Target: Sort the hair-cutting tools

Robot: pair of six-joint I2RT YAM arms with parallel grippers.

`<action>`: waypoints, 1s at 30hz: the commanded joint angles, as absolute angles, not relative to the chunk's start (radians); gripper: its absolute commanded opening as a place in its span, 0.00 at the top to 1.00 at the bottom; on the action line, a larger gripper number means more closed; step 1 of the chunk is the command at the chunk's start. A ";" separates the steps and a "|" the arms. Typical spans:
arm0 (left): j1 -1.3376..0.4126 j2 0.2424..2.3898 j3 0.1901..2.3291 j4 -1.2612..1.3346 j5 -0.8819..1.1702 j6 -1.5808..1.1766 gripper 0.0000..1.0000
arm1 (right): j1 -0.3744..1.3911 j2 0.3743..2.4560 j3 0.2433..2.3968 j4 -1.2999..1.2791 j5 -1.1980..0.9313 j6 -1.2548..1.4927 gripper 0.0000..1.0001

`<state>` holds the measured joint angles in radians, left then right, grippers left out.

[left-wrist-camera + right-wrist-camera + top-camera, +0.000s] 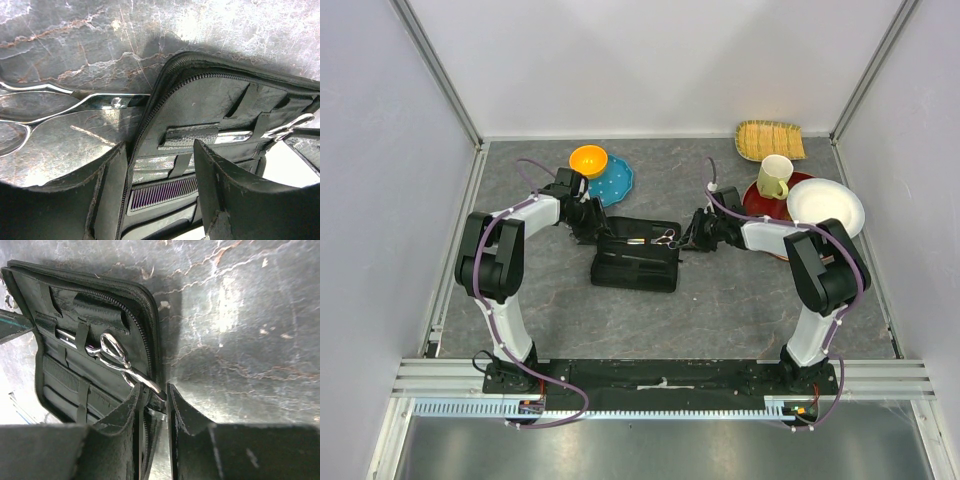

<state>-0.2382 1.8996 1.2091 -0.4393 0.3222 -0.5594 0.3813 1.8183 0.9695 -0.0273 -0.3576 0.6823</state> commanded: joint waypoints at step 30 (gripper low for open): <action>-0.293 1.875 1.170 -0.382 0.354 -0.620 0.38 | 0.518 1.784 1.143 -0.245 -0.204 0.726 0.39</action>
<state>-0.2497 1.8866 1.1896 -0.4118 0.3031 -0.5716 0.4950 1.8404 1.0946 -0.2108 -0.2253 0.7464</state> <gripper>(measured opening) 0.619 0.561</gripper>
